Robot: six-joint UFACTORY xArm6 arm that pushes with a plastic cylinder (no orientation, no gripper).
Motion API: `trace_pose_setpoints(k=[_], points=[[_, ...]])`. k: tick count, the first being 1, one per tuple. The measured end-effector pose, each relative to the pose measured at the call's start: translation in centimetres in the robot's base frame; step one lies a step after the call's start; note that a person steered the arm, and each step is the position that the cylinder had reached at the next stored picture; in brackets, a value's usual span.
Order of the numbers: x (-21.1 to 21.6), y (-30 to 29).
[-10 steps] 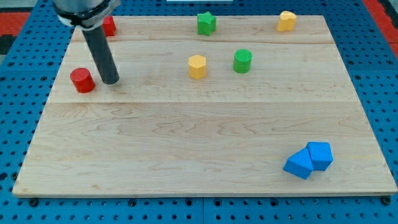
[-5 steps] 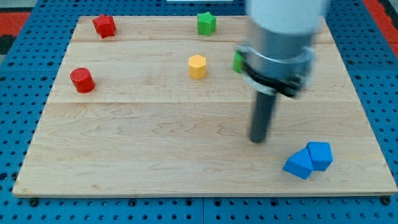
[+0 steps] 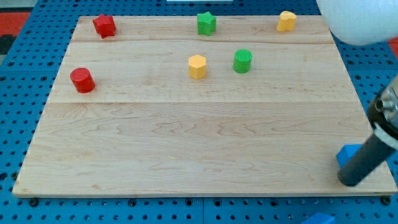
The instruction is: Push the blue cube towards the center right
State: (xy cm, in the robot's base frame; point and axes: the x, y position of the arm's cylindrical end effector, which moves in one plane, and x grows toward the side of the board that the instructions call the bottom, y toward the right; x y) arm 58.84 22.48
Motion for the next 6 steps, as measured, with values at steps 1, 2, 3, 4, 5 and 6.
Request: trace_pose_setpoints(k=[1,2,3,4,5,6], points=[[-6.5,-0.7],[-11.8,-1.0],[-7.3,-2.1],[-0.4,1.0],[-1.3,5.9],[-7.1,1.1]])
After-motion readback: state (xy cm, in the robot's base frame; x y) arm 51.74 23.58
